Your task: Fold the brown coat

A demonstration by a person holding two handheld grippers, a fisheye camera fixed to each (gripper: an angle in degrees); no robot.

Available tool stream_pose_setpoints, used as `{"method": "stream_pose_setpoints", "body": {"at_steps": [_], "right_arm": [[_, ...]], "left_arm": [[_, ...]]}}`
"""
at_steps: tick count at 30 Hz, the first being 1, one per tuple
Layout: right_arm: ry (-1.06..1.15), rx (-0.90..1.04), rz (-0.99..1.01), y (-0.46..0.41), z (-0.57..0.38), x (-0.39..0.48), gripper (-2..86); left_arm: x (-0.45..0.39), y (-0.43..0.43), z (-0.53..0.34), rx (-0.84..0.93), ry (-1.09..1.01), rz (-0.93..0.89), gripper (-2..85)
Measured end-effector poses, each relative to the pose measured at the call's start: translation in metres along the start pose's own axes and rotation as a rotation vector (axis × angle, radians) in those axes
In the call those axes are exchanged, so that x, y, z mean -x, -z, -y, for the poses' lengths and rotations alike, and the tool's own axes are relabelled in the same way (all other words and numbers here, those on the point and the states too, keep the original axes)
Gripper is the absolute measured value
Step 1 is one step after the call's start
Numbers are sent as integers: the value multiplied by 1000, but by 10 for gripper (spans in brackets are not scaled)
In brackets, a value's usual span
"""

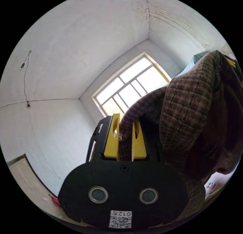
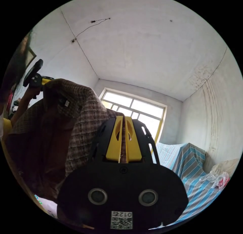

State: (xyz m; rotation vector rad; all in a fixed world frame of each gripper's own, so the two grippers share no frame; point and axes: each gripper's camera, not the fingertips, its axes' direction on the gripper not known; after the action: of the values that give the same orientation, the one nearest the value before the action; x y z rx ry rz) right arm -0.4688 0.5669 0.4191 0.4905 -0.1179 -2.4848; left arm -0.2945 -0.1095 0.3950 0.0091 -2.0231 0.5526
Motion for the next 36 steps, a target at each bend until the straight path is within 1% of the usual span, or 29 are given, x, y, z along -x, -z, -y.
{"method": "stream_pose_setpoints", "body": {"at_steps": [2, 3, 5, 6, 7, 8, 9, 10, 11, 12, 14, 16, 18, 20, 21, 22, 23, 24, 26, 27, 29, 32, 34, 36], "right_arm": [[-27, 117, 51, -64, -25, -6, 17], [-35, 153, 62, -85, -35, -7, 17], [-52, 317, 89, -179, -87, -6, 13], [-54, 357, 75, -207, -103, -5, 12], [-5, 404, -35, -262, -141, 3, 9], [69, 490, -148, -323, -185, 13, 6], [67, 571, -175, -354, -209, 15, 5], [54, 748, -174, -407, -254, 17, 2], [58, 818, -157, -432, -290, 22, 1], [52, 806, -139, -434, -304, 25, 0], [68, 749, -1, -424, -351, 38, 0], [140, 805, 37, -413, -397, 51, 0], [171, 855, 56, -391, -451, 57, -1], [158, 964, 120, -351, -528, 55, 0], [139, 1003, 139, -340, -548, 52, 0], [78, 1091, 170, -316, -587, 43, 0], [-19, 1189, 200, -291, -627, 30, 1], [-75, 1239, 219, -277, -646, 23, 1], [-302, 1410, 276, -219, -716, -6, 4], [-347, 1437, 281, -203, -730, -12, 5], [-468, 1516, 235, -148, -771, -32, 12], [-612, 1573, 205, -101, -806, -56, 34], [-687, 1594, 197, -85, -824, -69, 52], [-749, 1611, 198, -77, -841, -81, 70]], "left_arm": [[-17, -78, 11, 123, -47, -67, 12], [-23, -101, 14, 159, -62, -83, 14], [-65, -210, 18, 342, -150, -116, 24], [-78, -240, 17, 394, -176, -121, 28], [-111, -306, 10, 509, -245, -133, 36], [-148, -372, -5, 636, -315, -163, 46], [-166, -403, -17, 707, -344, -185, 49], [-196, -454, -44, 853, -384, -212, 55], [-215, -487, -70, 948, -391, -258, 54], [-222, -496, -81, 966, -382, -289, 53], [-234, -511, -115, 896, -382, -222, 28], [-240, -512, -141, 864, -428, -227, 15], [-236, -508, -167, 865, -402, -328, 7], [-218, -497, -208, 936, -255, -518, 4], [-213, -493, -219, 953, -213, -577, 4], [-204, -483, -245, 988, -130, -697, 5], [-194, -471, -273, 1049, -39, -769, 8], [-190, -464, -287, 1084, -2, -797, 10], [-173, -433, -342, 1207, 116, -873, 24], [-169, -424, -355, 1240, 147, -879, 29], [-155, -397, -405, 1381, 247, -896, 55], [-137, -379, -449, 1501, 324, -817, 92], [-127, -379, -464, 1539, 388, -796, 111], [-115, -384, -467, 1513, 467, -792, 123]]}}
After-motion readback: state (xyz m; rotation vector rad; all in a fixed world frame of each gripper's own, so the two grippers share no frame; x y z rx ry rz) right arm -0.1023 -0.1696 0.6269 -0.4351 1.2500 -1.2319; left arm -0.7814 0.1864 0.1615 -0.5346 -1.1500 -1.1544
